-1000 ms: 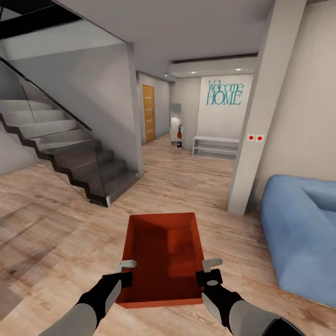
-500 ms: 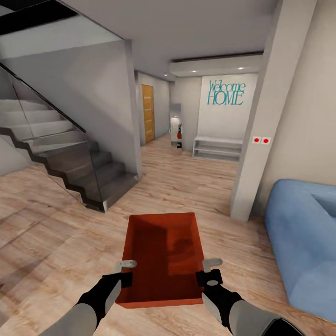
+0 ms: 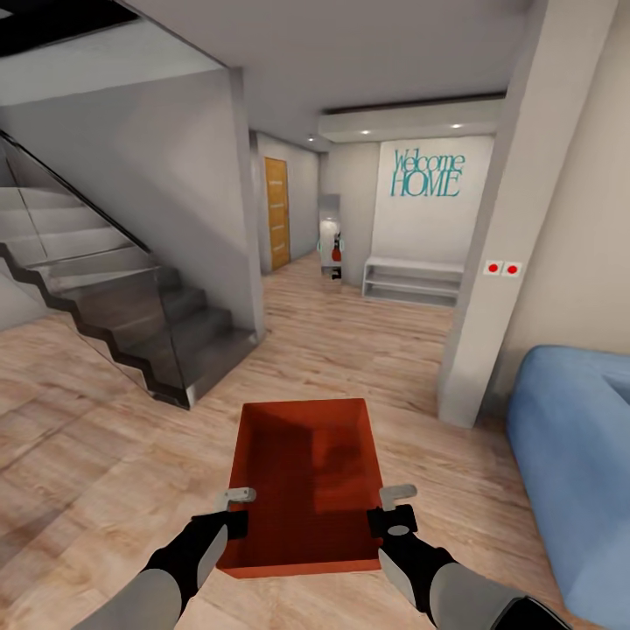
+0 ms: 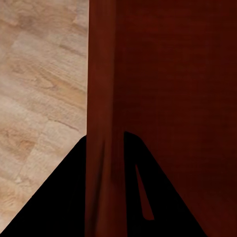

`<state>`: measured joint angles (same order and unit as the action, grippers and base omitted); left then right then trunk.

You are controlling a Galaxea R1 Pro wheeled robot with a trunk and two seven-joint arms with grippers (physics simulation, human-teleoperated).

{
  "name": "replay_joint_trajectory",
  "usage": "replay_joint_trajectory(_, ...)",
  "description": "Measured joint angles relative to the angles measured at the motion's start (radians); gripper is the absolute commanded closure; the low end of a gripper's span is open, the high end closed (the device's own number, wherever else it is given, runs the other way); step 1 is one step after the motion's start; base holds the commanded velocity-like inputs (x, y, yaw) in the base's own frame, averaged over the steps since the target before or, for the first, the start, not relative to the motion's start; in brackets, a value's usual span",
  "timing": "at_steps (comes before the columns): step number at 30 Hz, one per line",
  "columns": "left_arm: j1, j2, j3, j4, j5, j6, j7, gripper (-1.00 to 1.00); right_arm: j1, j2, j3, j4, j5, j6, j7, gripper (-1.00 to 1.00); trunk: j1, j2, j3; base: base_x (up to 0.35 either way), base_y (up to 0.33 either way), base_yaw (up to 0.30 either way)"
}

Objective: Move the two storage containers from the living room to the garage. In the garage, place one container on the floor and stack the other container on top of it (either order is fine).

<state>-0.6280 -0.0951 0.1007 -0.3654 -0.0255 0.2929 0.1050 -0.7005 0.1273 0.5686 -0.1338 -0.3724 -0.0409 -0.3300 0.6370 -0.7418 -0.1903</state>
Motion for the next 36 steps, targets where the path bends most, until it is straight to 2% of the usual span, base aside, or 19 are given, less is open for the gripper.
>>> replay_joint_trajectory(36,0.0,0.0,0.0,0.0,0.0,0.0,0.0,1.0,0.0,0.0,0.0,0.0,0.0,0.0,0.0,1.0,0.0,0.0,0.0,0.322,0.0,0.0)
